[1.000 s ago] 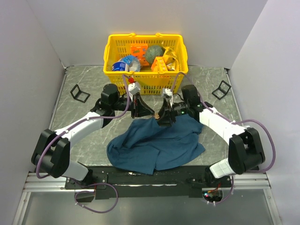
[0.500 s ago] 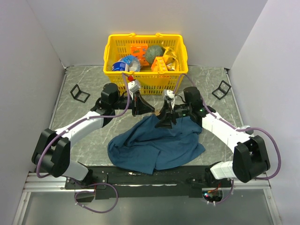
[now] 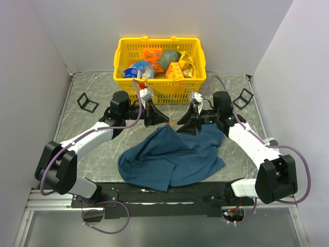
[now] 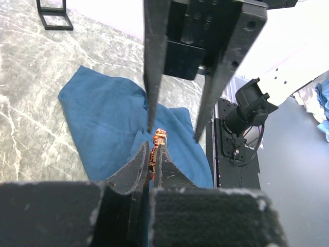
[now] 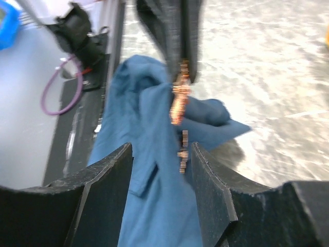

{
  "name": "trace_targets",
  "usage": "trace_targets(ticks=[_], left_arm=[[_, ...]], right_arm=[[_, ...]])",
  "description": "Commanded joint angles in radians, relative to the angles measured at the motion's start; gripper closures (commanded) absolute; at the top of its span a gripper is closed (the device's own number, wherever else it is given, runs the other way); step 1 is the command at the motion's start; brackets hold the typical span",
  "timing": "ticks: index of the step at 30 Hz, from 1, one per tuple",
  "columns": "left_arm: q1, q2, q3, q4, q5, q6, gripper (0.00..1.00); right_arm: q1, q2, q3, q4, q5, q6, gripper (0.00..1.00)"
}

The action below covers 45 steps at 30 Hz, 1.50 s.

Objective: Remove the brooch from the garment
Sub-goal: Remove the brooch from the clothes.

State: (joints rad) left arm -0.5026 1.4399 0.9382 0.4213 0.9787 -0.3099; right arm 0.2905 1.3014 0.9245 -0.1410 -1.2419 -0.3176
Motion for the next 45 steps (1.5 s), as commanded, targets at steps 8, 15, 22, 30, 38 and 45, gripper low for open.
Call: trace_targets(ticks=[8, 15, 22, 30, 38, 45], left_arm=[[0.003, -0.018, 0.017, 0.108, 0.037, -0.055, 0.99], [0.003, -0.026, 0.007, 0.108, 0.031, -0.058, 0.99], [0.003, -0.015, 0.002, 0.097, -0.003, -0.043, 0.99], [-0.001, -0.010, -0.002, 0.089, -0.023, -0.035, 0.99], [-0.005, -0.009, -0.016, 0.097, -0.025, -0.038, 0.99], [-0.007, -0.004, -0.015, 0.112, -0.025, -0.049, 0.99]], right_arm=[[0.081, 0.096, 0.079, 0.101, 0.285, 0.014, 0.43], [0.096, 0.137, 0.093, 0.095, 0.199, 0.003, 0.46], [0.095, 0.061, -0.006, 0.233, 0.056, 0.084, 0.47], [0.098, 0.042, -0.024, 0.311, 0.041, 0.160, 0.48], [0.096, 0.059, -0.018, 0.343, 0.088, 0.187, 0.59], [0.096, 0.059, -0.009, 0.324, 0.058, 0.178, 0.86]])
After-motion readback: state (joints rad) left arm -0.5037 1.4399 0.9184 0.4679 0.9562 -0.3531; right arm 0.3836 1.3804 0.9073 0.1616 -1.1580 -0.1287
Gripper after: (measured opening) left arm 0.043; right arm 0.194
